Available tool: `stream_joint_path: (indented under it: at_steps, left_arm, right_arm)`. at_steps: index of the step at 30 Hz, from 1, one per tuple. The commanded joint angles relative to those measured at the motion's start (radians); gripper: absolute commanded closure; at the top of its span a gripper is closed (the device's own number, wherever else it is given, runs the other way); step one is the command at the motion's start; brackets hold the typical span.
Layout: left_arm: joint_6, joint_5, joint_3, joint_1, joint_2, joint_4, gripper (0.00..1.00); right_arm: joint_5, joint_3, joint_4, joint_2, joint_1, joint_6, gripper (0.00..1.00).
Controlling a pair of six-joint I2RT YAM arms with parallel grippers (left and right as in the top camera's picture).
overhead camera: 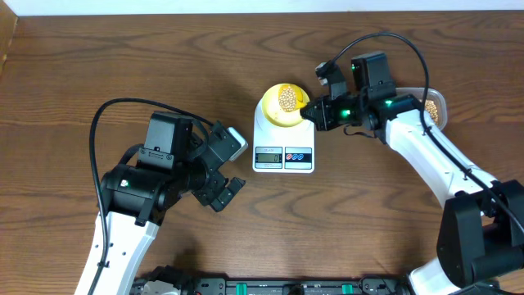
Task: Scoop item into bowl and weigh 50g on scale
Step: 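Tilt the scoop with the right gripper to pour soybeans into the bowl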
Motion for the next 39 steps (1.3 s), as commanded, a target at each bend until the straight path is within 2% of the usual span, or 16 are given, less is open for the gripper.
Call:
stream_joint_path:
  at_steps: [1, 21, 39]
  left_arm:
    - [0.01, 0.012, 0.009, 0.004, -0.003, -0.002, 0.03]
    - [0.01, 0.012, 0.009, 0.004, -0.003, -0.002, 0.03]
    - [0.01, 0.012, 0.009, 0.004, -0.003, -0.002, 0.03]
  right_arm:
    - [0.035, -0.002, 0.003, -0.017, 0.02, -0.09, 0.99]
    - [0.084, -0.002, 0.003, -0.017, 0.021, -0.187, 0.99]
    - [0.12, -0.002, -0.001, -0.017, 0.021, -0.187, 0.99]
